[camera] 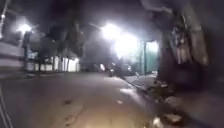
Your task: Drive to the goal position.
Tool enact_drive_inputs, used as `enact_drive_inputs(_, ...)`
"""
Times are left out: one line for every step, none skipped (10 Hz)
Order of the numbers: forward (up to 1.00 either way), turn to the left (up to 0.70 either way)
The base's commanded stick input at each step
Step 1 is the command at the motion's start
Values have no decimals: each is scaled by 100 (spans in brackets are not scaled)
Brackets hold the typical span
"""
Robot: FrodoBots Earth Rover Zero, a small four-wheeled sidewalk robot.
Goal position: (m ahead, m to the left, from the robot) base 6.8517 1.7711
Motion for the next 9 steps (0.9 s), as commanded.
enact_drive_inputs(70,0)
enact_drive_inputs(70,0)
enact_drive_inputs(70,0)
enact_drive_inputs(70,0)
enact_drive_inputs(70,0)
enact_drive_inputs(70,0)
enact_drive_inputs(70,0)
enact_drive_inputs(70,0)
enact_drive_inputs(70,0)
